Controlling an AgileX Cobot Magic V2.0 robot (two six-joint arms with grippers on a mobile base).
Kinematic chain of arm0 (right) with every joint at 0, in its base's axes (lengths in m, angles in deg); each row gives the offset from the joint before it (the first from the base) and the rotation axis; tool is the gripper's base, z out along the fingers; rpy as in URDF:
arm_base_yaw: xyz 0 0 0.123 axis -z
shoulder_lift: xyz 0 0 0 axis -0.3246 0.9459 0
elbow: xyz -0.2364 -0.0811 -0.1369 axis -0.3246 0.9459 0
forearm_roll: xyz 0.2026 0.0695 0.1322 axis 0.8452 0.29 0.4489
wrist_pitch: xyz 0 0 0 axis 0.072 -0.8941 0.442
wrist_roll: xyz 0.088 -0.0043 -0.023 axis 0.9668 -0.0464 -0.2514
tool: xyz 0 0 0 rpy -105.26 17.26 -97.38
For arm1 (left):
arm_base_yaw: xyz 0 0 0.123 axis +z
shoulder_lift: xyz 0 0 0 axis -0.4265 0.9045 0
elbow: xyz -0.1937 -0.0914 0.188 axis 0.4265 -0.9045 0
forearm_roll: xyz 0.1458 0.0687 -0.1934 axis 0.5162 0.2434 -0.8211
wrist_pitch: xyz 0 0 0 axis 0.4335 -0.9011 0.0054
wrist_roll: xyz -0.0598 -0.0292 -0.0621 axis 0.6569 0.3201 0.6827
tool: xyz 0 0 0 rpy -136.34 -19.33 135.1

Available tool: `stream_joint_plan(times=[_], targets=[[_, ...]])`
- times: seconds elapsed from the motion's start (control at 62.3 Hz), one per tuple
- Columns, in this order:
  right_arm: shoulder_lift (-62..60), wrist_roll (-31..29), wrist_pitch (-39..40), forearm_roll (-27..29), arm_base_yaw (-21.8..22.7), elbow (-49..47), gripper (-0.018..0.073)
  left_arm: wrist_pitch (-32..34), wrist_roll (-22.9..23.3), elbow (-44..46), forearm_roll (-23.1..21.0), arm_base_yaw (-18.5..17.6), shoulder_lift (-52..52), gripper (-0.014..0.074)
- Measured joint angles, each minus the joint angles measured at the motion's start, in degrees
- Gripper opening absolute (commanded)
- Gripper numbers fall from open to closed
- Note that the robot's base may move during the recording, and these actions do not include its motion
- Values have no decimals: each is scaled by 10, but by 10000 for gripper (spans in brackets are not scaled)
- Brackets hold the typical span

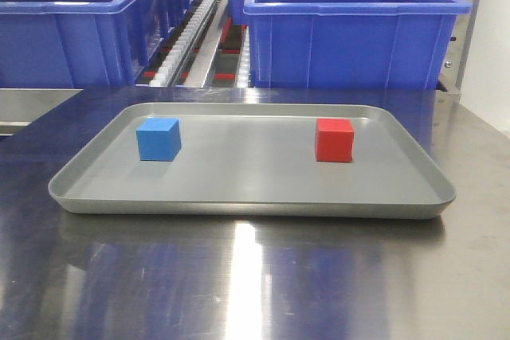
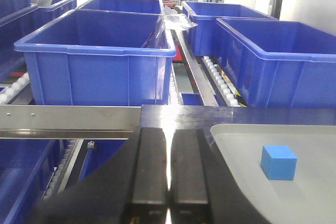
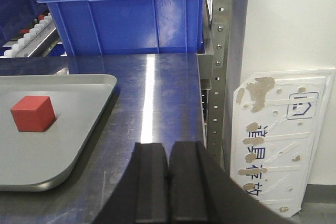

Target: Sort and place red and blue blocks on shelf

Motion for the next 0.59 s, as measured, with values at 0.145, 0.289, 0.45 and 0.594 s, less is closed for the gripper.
stream_joint_plan(times=[0.145, 0.289, 0.45, 0.594], targets=[[0, 0, 0, 0, 0, 0, 49, 0, 0, 0, 0, 0, 0, 123], [0, 0, 0, 0, 0, 0, 49, 0, 0, 0, 0, 0, 0, 123], [0, 0, 0, 0, 0, 0, 49, 0, 0, 0, 0, 0, 0, 123], [0, 0, 0, 0, 0, 0, 49, 0, 0, 0, 0, 0, 0, 123]])
